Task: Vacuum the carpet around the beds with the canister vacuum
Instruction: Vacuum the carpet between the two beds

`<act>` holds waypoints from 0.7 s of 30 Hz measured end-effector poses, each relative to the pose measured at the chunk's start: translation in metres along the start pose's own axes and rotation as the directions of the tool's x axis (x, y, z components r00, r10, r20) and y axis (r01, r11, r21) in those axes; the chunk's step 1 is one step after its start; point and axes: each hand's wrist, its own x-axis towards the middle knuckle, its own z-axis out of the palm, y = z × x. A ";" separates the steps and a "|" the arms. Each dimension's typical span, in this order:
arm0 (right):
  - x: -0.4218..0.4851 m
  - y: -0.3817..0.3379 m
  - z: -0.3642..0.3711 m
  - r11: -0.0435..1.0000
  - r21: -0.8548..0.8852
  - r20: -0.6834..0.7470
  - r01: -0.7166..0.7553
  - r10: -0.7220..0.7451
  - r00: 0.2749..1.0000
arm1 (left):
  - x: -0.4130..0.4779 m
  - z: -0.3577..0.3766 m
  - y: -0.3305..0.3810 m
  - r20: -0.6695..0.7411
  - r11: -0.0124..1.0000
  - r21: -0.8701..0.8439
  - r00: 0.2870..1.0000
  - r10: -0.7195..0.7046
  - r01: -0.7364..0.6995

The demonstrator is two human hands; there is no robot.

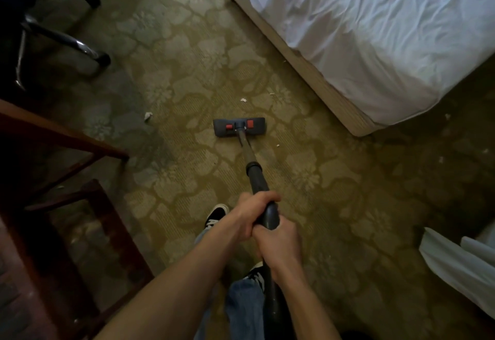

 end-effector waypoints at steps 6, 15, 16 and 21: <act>0.033 -0.060 0.026 1.000 0.015 -0.017 -0.013 0.013 1.000 | 0.023 -0.019 0.068 -0.023 1.000 0.012 1.000 0.008 -0.007; 0.085 -0.134 0.029 0.997 0.072 -0.066 -0.023 0.027 0.997 | 0.062 -0.012 0.153 -0.003 0.998 0.054 0.999 0.046 -0.046; 0.086 -0.136 0.026 0.995 0.095 -0.062 -0.031 0.037 0.997 | 0.063 -0.009 0.156 -0.003 0.998 0.055 0.999 0.041 -0.041; 0.080 -0.138 0.014 0.996 0.078 -0.074 -0.037 0.043 0.996 | 0.059 0.002 0.157 0.010 0.999 0.044 1.000 0.019 -0.020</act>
